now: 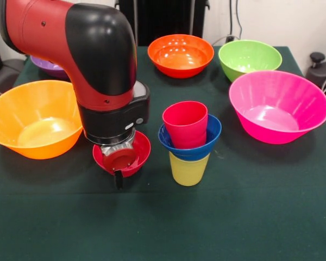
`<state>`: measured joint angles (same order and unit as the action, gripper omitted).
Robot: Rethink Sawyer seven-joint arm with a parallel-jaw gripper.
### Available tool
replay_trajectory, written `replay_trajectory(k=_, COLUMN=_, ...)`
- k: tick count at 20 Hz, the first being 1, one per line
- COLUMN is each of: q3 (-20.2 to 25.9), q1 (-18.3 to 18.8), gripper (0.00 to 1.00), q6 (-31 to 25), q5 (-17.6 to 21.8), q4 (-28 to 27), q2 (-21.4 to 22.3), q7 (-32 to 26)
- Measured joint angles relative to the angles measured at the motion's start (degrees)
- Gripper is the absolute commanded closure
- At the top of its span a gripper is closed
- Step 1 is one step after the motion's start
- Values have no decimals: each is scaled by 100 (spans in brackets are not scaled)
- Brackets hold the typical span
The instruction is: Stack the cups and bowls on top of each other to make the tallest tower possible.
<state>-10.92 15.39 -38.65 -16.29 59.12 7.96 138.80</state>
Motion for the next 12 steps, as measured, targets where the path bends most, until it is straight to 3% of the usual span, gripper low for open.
replay_trajectory(k=12, q3=1, q1=0, gripper=0, q6=0, q5=0, q4=9, q2=-112, q7=0)
